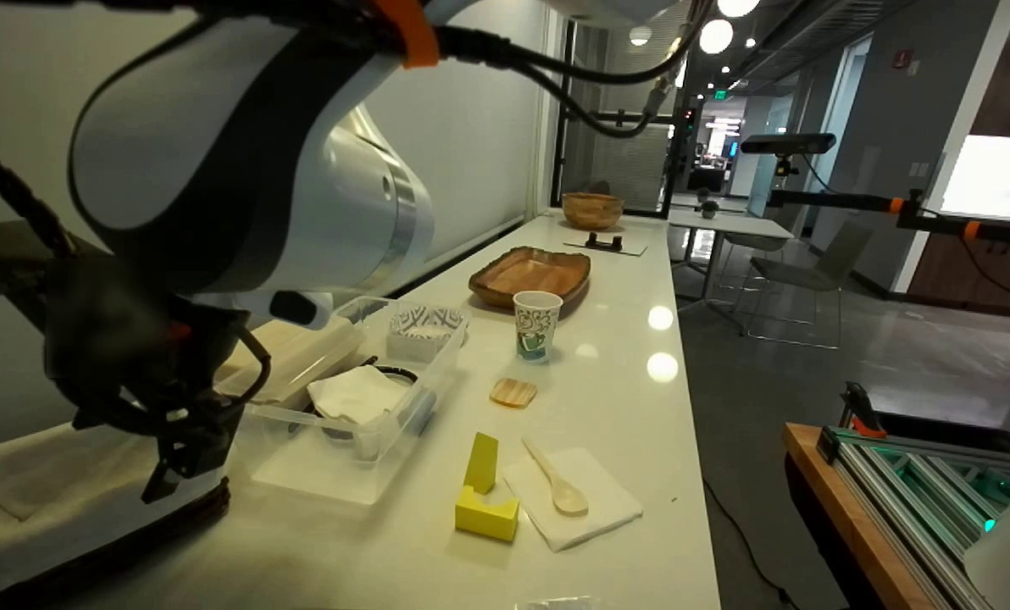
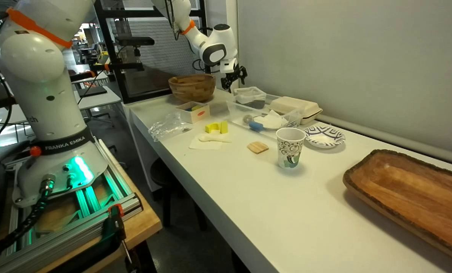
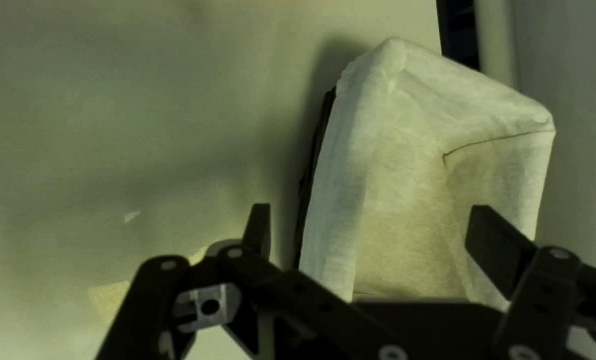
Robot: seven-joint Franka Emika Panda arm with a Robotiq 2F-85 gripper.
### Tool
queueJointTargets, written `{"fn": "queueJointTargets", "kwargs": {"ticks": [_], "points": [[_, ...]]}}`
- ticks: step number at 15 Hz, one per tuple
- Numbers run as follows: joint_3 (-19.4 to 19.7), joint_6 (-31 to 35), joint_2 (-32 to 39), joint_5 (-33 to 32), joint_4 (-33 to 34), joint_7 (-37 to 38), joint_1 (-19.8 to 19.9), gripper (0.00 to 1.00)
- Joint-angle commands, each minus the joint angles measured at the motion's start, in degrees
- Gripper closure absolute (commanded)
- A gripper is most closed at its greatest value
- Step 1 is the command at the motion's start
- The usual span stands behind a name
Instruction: Move the basket to the right then move the clear container to the left.
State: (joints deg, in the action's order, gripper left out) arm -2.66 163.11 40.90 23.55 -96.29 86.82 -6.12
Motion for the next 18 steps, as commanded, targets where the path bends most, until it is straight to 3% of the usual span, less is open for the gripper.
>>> {"fn": "queueJointTargets", "kwargs": {"ticks": [1,10,12,14,18], "points": [[0.51,0.69,5.34,1.07,5.2,1.82,0.06,0.26],[2.79,-2.9,9.6,0.15,8.21,6.81,-0.65,0.96],[3.96,-4.46,7.85,-0.29,6.9,9.3,-1.92,1.0],[5.27,-5.83,5.73,-1.0,5.54,12.13,-3.36,0.96],[3.36,-4.91,-0.14,-0.37,3.48,12.8,-3.25,0.96]]}}
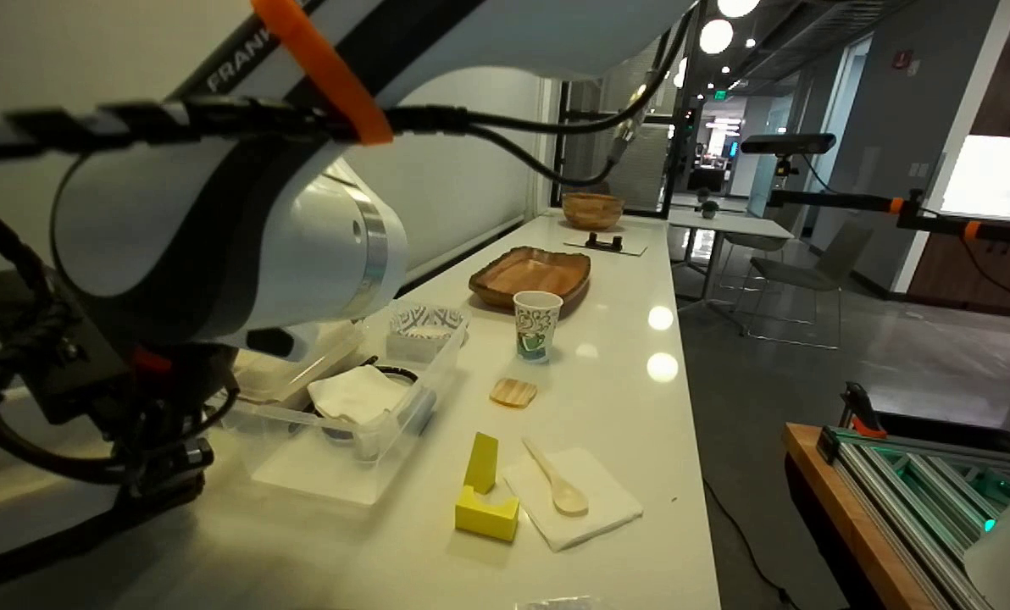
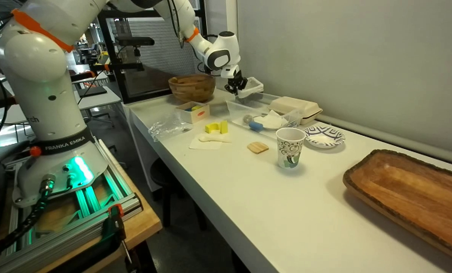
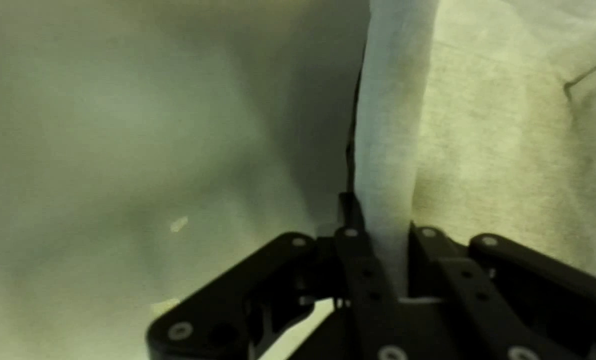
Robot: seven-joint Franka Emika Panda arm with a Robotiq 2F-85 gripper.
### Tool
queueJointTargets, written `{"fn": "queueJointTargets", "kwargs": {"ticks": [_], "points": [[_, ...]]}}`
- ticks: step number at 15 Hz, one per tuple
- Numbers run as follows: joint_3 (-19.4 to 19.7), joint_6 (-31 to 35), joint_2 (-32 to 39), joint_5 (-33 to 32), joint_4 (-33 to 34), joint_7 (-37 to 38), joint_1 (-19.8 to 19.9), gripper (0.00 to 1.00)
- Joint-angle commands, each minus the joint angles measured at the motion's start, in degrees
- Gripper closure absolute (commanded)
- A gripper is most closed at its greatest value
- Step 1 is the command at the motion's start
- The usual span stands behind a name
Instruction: Move the basket to the right then move the clear container to the left.
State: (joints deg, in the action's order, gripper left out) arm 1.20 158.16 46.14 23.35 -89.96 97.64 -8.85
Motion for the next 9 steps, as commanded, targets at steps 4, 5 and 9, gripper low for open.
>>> {"fn": "queueJointTargets", "kwargs": {"ticks": [4,5,9], "points": [[5.81,-2.74,-13.08,-4.86,-6.1,8.33,-3.71,0.96],[7.1,-5.24,-15.45,-6.65,-7.54,9.3,-3.8,0.96],[4.57,-19.59,-25.42,-8.77,-13.8,3.86,1.52,0.96]]}}
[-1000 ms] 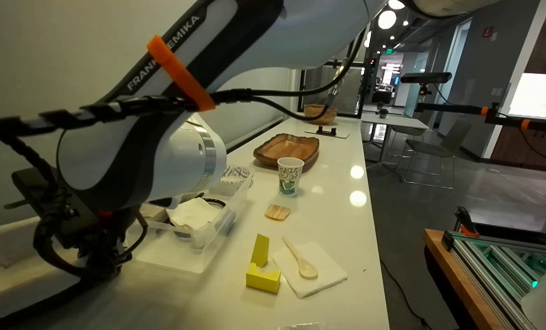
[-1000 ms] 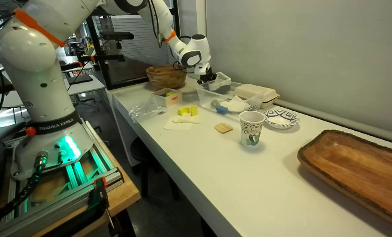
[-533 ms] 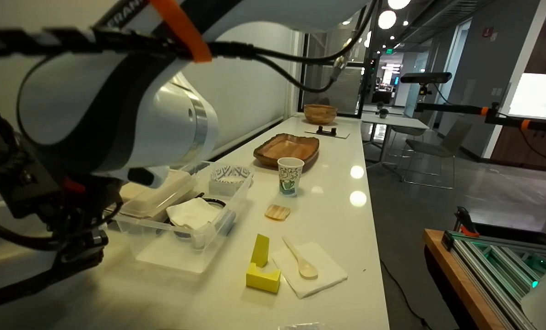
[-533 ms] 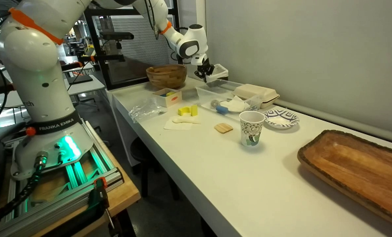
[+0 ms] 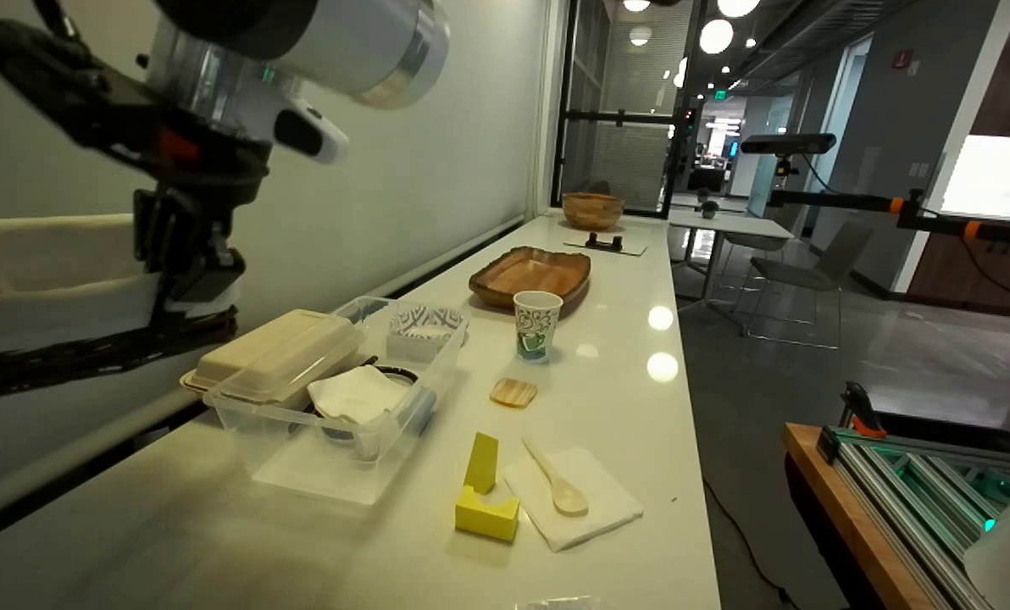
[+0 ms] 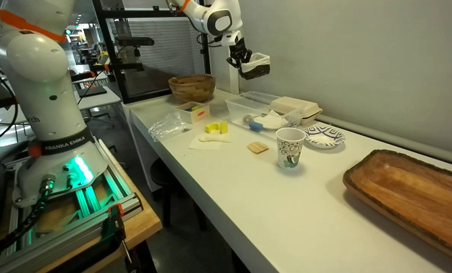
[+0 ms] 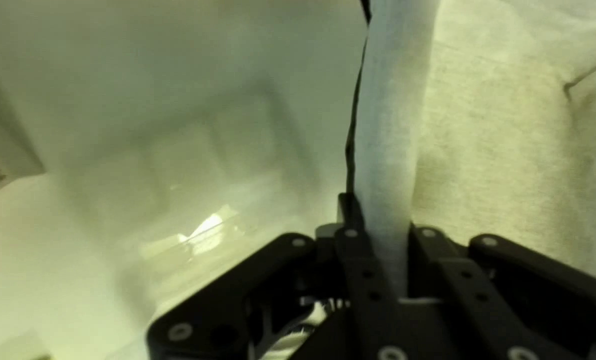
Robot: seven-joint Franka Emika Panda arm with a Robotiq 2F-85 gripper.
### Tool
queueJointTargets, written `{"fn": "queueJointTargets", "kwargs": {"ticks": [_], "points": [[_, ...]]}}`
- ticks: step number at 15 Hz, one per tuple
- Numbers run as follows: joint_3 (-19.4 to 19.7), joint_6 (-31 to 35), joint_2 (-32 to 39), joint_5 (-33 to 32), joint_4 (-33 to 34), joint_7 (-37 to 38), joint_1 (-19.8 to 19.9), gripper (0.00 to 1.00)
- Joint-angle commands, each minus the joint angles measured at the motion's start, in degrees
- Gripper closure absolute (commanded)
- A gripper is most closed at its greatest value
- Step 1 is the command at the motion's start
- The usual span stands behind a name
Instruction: Move the basket to the right then move the clear container to the left.
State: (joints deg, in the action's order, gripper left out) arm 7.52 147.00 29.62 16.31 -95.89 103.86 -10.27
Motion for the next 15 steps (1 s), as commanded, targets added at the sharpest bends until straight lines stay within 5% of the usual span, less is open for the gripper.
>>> {"fn": "queueJointTargets", "kwargs": {"ticks": [1,7,12,14,15], "points": [[-2.67,-12.49,-11.51,-1.01,-9.55,-4.71,4.41,0.96],[-2.2,-27.92,-24.94,-2.68,-20.43,-15.27,8.94,0.96],[-0.12,-24.41,-33.57,-2.4,-31.12,-18.16,13.71,0.96],[1.56,-17.87,-36.08,-4.93,-35.4,-15.92,16.57,0.96],[-0.06,-23.1,-31.63,-3.4,-29.39,-17.23,15.42,0.86]]}}
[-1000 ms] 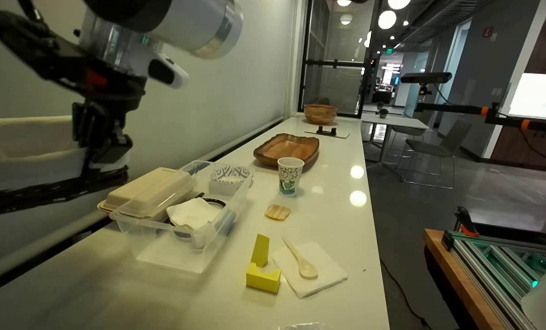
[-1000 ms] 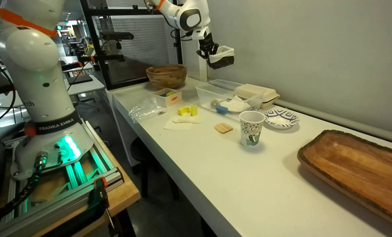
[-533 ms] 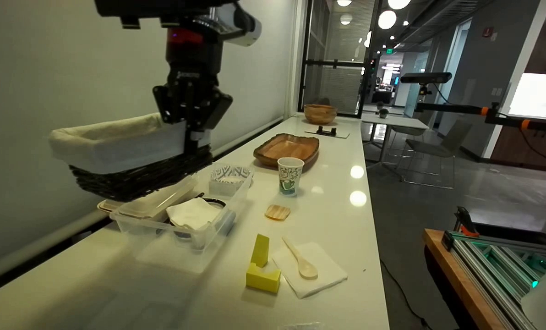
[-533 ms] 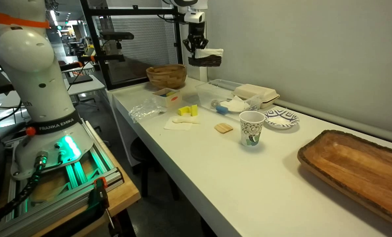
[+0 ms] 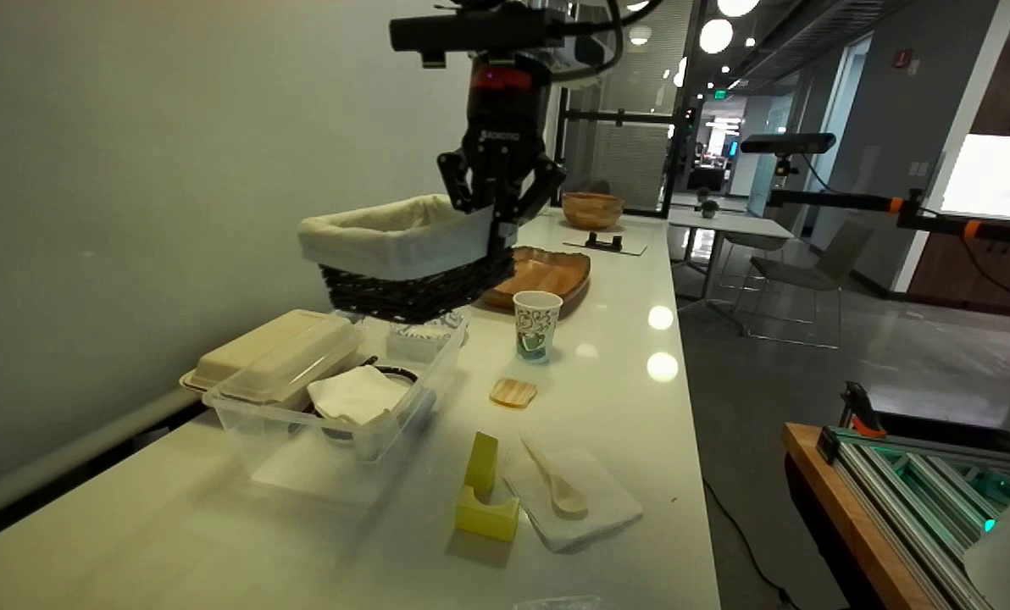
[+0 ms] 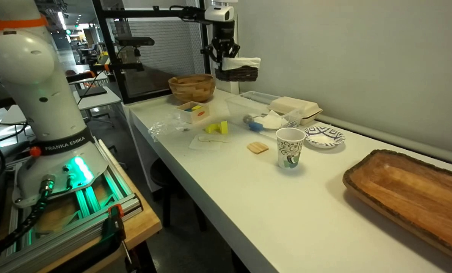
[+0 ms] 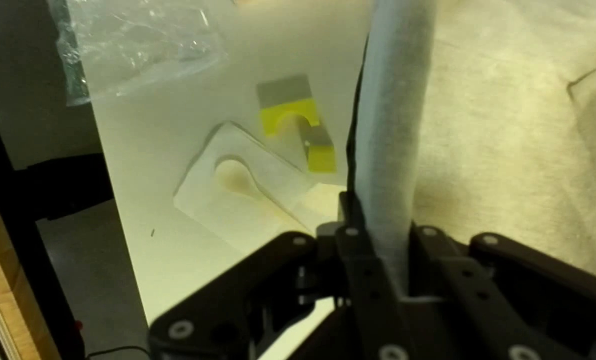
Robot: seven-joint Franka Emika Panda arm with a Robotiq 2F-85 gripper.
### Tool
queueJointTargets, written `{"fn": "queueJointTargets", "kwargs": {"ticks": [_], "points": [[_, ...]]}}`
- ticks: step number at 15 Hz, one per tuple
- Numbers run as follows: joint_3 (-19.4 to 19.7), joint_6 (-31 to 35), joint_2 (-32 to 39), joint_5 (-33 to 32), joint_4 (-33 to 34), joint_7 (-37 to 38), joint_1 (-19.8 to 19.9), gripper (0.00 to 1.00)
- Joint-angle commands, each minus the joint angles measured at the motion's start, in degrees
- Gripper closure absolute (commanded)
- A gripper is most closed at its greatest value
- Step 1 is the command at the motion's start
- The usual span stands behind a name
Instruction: Move the basket to the right then move the clear container to the left.
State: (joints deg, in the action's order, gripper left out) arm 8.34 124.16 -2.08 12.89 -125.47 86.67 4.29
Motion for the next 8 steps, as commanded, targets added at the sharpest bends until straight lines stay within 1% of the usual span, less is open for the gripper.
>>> {"fn": "queueJointTargets", "kwargs": {"ticks": [1,3,7,8], "points": [[-0.19,1.85,-1.13,-0.4,-1.7,-0.06,2.04,0.86],[0.5,3.0,-2.53,-0.6,-3.66,-0.14,3.29,0.86],[0.04,3.04,-2.95,-0.6,-4.01,-0.06,3.13,0.86],[0.01,3.04,-2.95,-0.6,-4.01,-0.06,3.13,0.96]]}}
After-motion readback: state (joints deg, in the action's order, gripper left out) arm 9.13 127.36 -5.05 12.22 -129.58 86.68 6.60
